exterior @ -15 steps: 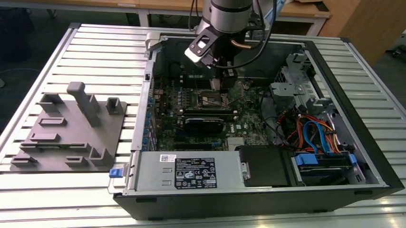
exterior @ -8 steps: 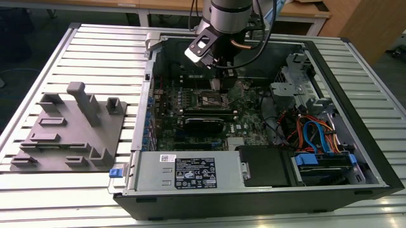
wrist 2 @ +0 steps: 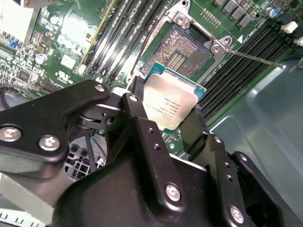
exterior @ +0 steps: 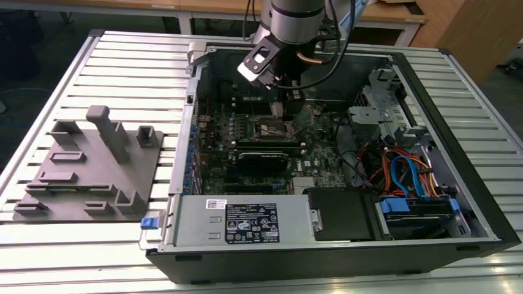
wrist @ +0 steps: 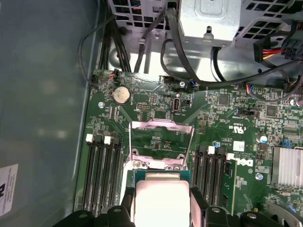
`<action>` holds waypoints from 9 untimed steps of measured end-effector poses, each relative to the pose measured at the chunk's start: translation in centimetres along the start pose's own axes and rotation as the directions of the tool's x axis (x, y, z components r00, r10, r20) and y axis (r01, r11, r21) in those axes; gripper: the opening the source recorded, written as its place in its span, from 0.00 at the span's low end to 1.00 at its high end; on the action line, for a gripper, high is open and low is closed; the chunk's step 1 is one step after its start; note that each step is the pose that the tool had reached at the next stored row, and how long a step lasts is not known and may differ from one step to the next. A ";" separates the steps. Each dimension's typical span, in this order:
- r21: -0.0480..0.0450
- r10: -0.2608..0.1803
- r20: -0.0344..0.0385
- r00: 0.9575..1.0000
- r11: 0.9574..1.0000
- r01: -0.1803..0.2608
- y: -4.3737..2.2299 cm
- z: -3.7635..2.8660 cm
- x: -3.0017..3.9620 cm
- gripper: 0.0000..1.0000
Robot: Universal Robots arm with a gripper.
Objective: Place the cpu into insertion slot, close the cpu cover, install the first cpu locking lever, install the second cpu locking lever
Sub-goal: 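Place the cpu into insertion slot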
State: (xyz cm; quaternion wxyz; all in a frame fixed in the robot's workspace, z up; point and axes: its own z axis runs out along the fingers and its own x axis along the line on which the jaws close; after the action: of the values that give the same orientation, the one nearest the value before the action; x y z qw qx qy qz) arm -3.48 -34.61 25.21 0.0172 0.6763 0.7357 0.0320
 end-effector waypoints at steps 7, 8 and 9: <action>-0.001 0.037 0.004 0.999 0.999 -0.037 -0.28 1.17 0.39 0.54; -0.001 0.038 0.004 0.999 0.999 -0.038 -0.34 1.35 0.44 0.54; -0.001 0.039 0.004 0.999 0.999 -0.039 -0.40 1.51 0.50 0.54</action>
State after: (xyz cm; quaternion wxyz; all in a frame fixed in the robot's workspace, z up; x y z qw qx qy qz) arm -3.81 -34.11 23.68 0.0180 0.6906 0.7223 0.0313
